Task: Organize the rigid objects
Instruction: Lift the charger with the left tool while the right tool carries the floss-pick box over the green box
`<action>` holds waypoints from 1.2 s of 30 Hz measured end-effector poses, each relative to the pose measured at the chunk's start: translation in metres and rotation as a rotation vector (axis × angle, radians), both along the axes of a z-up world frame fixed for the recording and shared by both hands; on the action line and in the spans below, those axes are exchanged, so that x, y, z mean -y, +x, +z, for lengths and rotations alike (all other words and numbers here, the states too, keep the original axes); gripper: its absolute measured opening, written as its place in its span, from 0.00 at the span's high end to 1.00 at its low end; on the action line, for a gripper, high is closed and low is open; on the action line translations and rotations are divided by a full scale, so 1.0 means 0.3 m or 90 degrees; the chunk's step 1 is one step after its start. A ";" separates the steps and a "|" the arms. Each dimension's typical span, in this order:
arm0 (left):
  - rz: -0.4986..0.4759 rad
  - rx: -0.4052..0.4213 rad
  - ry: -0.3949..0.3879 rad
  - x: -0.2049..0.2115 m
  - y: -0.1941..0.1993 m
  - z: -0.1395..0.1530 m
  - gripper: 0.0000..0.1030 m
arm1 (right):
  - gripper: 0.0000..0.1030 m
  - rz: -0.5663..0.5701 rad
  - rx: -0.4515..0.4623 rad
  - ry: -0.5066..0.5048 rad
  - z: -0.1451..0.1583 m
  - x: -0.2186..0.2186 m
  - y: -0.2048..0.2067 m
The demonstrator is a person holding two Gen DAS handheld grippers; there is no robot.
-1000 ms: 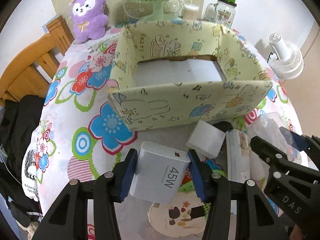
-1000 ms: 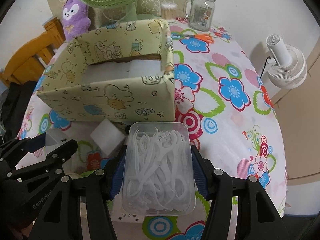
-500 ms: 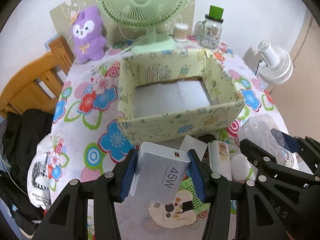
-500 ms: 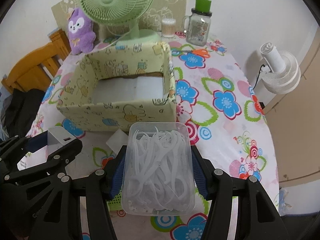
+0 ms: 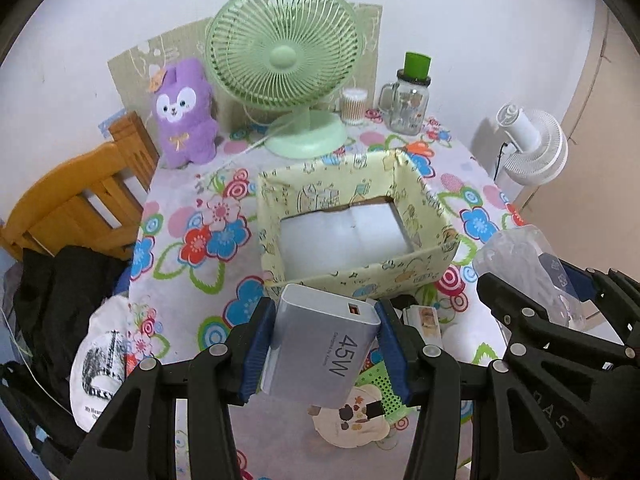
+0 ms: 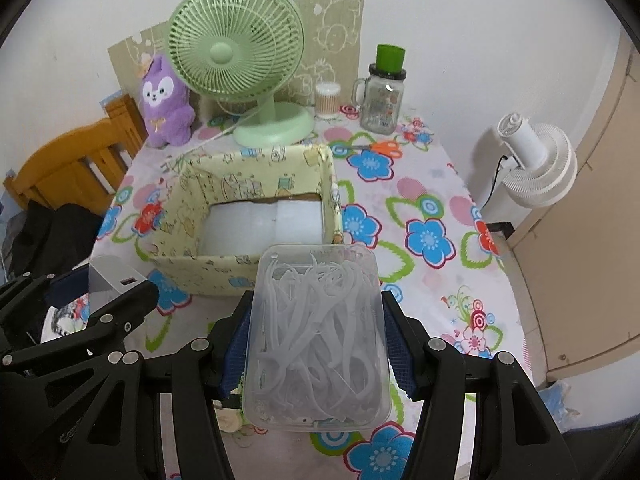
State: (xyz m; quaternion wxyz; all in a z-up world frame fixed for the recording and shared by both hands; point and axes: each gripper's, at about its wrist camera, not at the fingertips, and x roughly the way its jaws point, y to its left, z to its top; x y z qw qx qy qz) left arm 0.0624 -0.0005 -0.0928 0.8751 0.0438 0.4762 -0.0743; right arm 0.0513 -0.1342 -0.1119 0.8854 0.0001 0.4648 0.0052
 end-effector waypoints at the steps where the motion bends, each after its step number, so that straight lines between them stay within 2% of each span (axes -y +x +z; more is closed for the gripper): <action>1: -0.002 0.002 -0.003 -0.001 -0.001 0.008 0.49 | 0.40 -0.001 0.004 -0.001 0.008 -0.002 -0.003; 15: -0.009 0.026 -0.016 0.015 0.046 0.057 0.49 | 0.40 -0.014 0.023 0.001 0.066 0.019 0.038; 28: 0.024 0.022 0.002 0.028 0.179 0.055 0.49 | 0.40 0.025 0.011 0.024 0.051 0.031 0.213; 36: 0.045 0.004 -0.006 0.025 0.270 0.024 0.49 | 0.40 0.047 0.003 0.016 0.028 0.028 0.322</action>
